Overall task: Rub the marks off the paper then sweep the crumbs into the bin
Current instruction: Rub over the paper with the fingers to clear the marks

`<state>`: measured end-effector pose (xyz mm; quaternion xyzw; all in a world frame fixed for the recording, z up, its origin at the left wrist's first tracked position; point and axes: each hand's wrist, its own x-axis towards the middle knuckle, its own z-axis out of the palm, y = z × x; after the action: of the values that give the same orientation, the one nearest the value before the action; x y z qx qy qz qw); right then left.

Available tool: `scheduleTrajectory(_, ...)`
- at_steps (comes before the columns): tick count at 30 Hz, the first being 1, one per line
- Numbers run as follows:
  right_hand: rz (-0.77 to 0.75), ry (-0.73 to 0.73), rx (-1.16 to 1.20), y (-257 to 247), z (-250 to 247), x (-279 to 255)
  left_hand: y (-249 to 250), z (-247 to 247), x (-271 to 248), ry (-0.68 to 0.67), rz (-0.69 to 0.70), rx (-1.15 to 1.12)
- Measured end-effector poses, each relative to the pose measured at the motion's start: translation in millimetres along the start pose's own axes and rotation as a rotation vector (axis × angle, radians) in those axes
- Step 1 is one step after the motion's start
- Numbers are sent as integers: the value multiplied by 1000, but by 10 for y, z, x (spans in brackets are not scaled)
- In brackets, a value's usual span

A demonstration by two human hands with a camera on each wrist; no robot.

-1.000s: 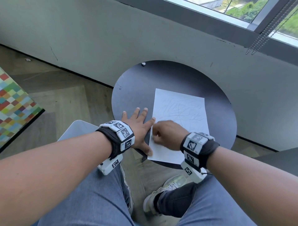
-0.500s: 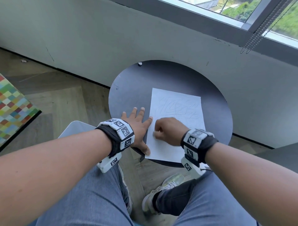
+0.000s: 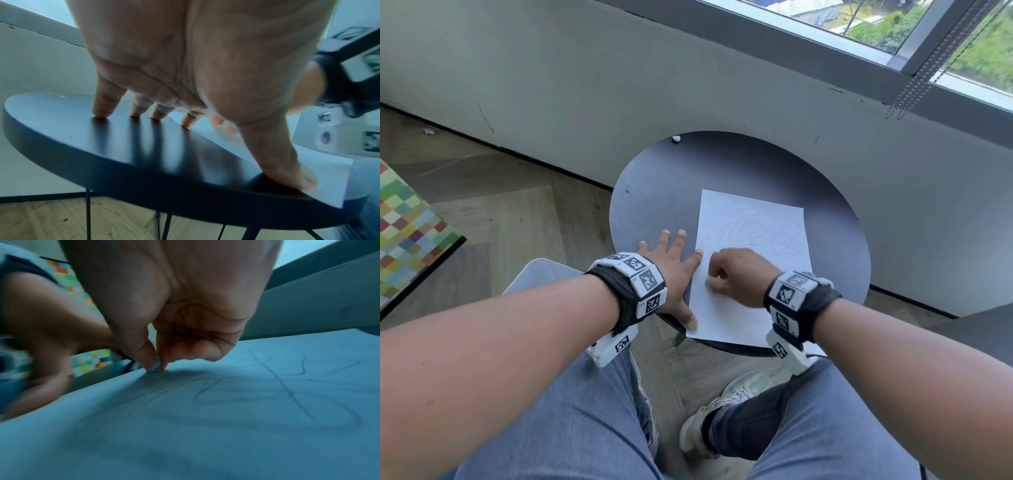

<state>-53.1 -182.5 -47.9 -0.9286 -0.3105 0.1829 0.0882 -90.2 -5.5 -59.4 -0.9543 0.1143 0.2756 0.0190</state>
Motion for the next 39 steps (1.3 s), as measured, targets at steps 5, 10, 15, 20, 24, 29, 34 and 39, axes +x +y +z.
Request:
scheduleTrajectory(5, 26, 108, -55, 21, -3, 56, 11, -27, -2, -24, -2, -6)
scheduleTrajectory(10, -192, -35, -50, -42, 123, -372, 21, -28, 12, -46, -13, 1)
scheduleTrajectory(15, -36, 13, -15, 53, 9, -114, 16, -22, 9, -32, -7, -1)
scheduleTrajectory(20, 201, 163, -64, 130, -16, 93, 2, 0, 5, -22, -6, -6)
scheduleTrajectory(24, -22, 98, -30, -72, 150, -265, 7, 2, 3, -26, -4, -12)
scheduleTrajectory(29, -60, -15, -32, -82, 140, -354, 21, -12, 6, -35, -13, -4)
scheduleTrajectory(34, 236, 134, 13, 192, -50, 38, 10, -10, 4, -18, -11, -21)
scheduleTrajectory(39, 164, 156, -42, 121, -20, -59, 29, -40, -5, -11, -7, -27)
